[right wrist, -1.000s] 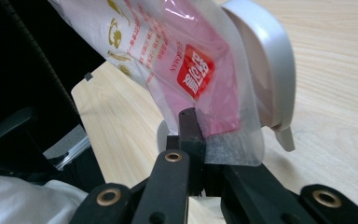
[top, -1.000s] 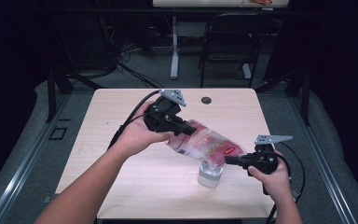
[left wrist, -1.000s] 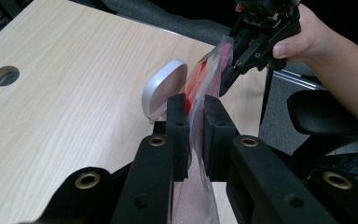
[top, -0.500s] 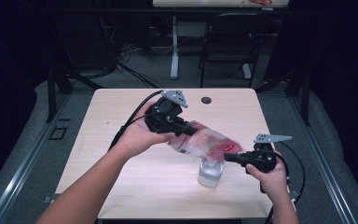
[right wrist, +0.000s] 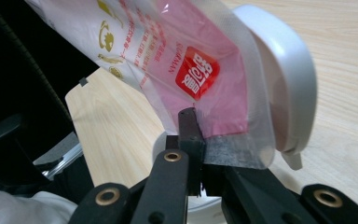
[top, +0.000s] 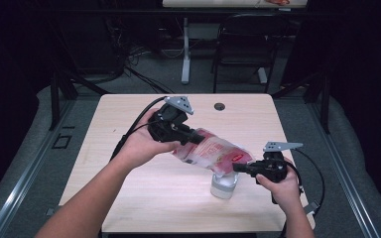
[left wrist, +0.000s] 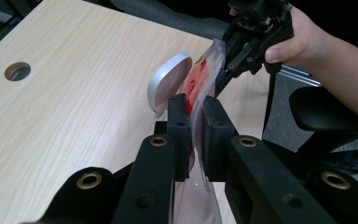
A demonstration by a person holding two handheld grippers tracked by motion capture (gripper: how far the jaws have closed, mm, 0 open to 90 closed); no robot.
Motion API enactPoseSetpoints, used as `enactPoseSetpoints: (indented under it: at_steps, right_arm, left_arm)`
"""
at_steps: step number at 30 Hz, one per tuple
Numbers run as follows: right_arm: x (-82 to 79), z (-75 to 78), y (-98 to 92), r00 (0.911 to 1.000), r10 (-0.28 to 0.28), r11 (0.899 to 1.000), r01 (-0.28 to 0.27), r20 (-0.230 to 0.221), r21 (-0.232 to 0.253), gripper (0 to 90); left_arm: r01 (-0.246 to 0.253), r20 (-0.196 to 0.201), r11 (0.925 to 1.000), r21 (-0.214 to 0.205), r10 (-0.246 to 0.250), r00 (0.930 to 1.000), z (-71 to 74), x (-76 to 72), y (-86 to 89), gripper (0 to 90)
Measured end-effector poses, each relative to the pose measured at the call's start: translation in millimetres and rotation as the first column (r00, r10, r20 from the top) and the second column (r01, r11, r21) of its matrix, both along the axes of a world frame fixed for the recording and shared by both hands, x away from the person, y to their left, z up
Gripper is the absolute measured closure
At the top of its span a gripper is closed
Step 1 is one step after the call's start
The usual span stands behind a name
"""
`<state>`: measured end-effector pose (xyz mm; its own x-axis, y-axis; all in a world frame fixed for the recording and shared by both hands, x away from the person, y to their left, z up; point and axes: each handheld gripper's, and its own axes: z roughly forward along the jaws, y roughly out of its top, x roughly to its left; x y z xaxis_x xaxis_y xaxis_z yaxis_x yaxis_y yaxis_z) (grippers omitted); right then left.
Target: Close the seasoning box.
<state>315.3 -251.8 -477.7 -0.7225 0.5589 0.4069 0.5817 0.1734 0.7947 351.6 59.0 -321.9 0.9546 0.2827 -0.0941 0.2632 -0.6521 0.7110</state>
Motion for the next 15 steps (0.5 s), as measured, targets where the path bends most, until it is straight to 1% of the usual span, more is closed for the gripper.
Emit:
enactPoseSetpoints:
  at_steps: [2, 4, 8, 15]
  right_arm:
    - [-0.8, 0.1, 0.8, 1.0000, 0.002, 1.000, -0.002, -0.004, 0.006, 89.7]
    - [-0.7, 0.2, 0.9, 0.9998, 0.016, 1.000, -0.016, -0.014, -0.003, 89.8]
    - [-0.9, -0.8, 1.4, 0.9988, 0.039, 0.999, -0.039, -0.031, 0.001, 89.9]
    - [-3.0, 0.5, -2.0, 0.9979, 0.055, 0.998, -0.056, -0.034, -0.010, 90.0]
  left_arm:
    - [-0.004, -0.005, 1.0000, -0.002, 0.004, 1.0000, -0.1, -0.2, 0.7, 84.0]
    - [-0.003, -0.009, 1.0000, 0.001, 0.003, 1.0000, -0.6, -0.1, 1.0, 83.9]
    - [0.001, -0.010, 1.0000, 0.006, -0.001, 1.0000, -1.4, 0.7, 2.2, 83.7]
    - [-0.005, -0.020, 1.0000, -0.005, 0.005, 0.9998, -4.5, 1.5, 1.3, 82.9]
